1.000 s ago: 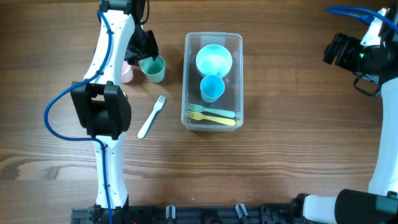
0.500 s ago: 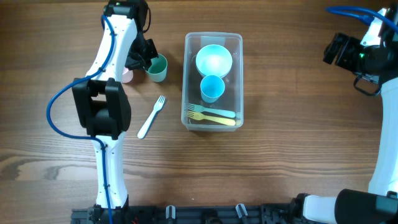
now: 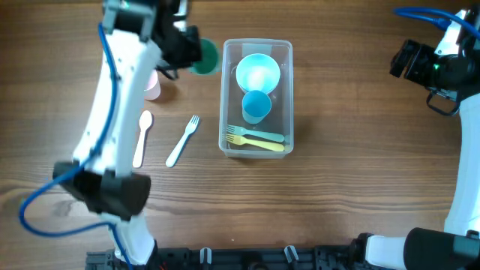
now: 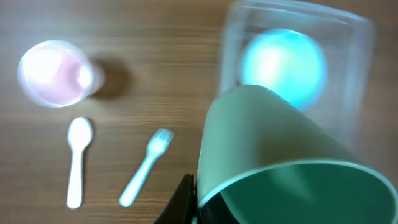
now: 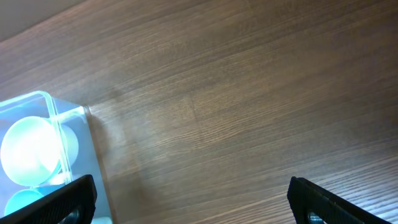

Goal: Pack container
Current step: 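Stack the green cup onto the blue cup in the container, then grasp the pink cup with the left gripper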

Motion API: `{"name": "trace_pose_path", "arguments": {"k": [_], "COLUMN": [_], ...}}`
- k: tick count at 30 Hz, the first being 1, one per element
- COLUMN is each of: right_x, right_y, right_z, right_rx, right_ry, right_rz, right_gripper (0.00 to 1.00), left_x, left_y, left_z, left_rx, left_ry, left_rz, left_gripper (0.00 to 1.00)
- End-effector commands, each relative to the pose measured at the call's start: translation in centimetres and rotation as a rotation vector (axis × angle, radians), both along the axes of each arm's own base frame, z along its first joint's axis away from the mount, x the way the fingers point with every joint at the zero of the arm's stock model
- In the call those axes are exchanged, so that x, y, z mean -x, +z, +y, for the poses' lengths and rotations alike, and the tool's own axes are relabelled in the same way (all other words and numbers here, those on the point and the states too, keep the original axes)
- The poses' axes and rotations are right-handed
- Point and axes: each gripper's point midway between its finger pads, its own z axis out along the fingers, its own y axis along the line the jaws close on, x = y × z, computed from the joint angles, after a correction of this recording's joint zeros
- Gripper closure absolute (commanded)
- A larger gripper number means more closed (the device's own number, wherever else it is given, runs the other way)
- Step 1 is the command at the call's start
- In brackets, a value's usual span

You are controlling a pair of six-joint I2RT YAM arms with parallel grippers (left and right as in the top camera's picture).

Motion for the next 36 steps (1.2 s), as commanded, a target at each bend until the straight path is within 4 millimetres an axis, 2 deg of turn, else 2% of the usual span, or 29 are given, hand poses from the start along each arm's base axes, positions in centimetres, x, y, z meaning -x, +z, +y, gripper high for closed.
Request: {"name": "trace_pose_path", "arguments": {"k": [1,2,3,4,9,11,13,17,19,20,22,24,25,26,27,28,29,32,34,36], "right_x": [-0.2,-0.2,-0.2,-0.2,-0.2,-0.2,-0.2,-0.2,-0.2,-0.2,-0.2,-0.2,-0.2,-0.2,-0.2,-0.2,-0.2,-0.2,-0.2,-0.2], "right_y": [-0.6,-0.6,-0.6,-0.6,-0.6,-0.6,-0.6,-0.6,-0.6,-0.6,-0.6,-0.6,-0.6,-0.6,-0.6,-0.6,-0.6,-0.6,-0.6,-0.6], "right_z": [0.1,0.1,0.1,0.1,0.1,0.1,0.1,0.1,0.1,0.1,0.1,0.1,0.1,0.1,0.1,0.1,0.1,0.1,0.1,0.1], "right_rx": [-0.019,-0.019,-0.019,-0.020,-0.019,-0.019,-0.019,-0.019,-0.019,-0.019,-0.019,-0.019,-0.019,-0.019,-0.019,-0.019,-0.019,-0.019,-0.019,-0.019], "right_ry": [-0.011,-0.011,-0.010,-0.011,-0.011,-0.011,-0.010,-0.011,-0.010,-0.011,-0.010,-0.011,-0.010,-0.011,-0.011,-0.010,-0.010,-0.011,-0.011,-0.010], "right_rz": [0.011,0.011,0.011,0.011,0.011,0.011,0.011,0.011,0.011,0.011,0.011,0.011,0.011,0.011,0.011,0.011,0.011,0.011,0.011,0.011], "right_gripper": [0.00,0.00,0.00,0.00,0.00,0.00,0.00,0.00,0.00,0.00,0.00,0.00,0.00,0.00,0.00,0.00,0.00,0.00,0.00,0.00], "left_x": [2.3,2.4,2.0,1.7,1.1,1.2,1.2,1.6,1.4,1.5,1.5,1.3,0.9,0.3,0.0,-0.4,-0.8,-1.2,-1.5,-1.8], "left_y": [-1.1,-2.3,-4.2,-5.4,-11.0,-12.5,-13.2,-13.3,-13.2,-13.2,-12.0,-9.3,-7.4,-5.3,-4.4,-3.6,-3.1,-4.3,-5.4,-6.6], "left_z": [-7.0,-8.7,-10.3,-10.7,-11.1,-10.9,-10.7,-10.2,-10.0,-9.8,-8.7,-7.1,-5.7,-3.3,-1.9,0.0,2.7,10.7,14.1,17.3], "left_rx": [-0.047,-0.061,-0.071,-0.079,-0.129,-0.147,-0.166,-0.178,-0.176,-0.178,-0.179,-0.155,-0.133,-0.110,-0.101,-0.094,-0.092,-0.096,-0.080,-0.061], "left_ry": [-0.321,-0.373,-0.399,-0.403,-0.428,-0.427,-0.424,-0.421,-0.393,-0.387,-0.336,-0.257,-0.199,-0.135,-0.102,-0.060,-0.003,0.187,0.269,0.346], "left_rz": [-0.006,0.004,0.025,0.045,0.163,0.208,0.221,0.242,0.244,0.247,0.240,0.197,0.160,0.120,0.101,0.087,0.087,0.167,0.197,0.225], "left_gripper": [0.96,0.96,0.96,0.96,0.96,0.96,0.94,0.77,0.76,0.73,0.72,0.70,0.51,0.05,0.00,0.00,0.00,0.00,0.01,0.12]}}
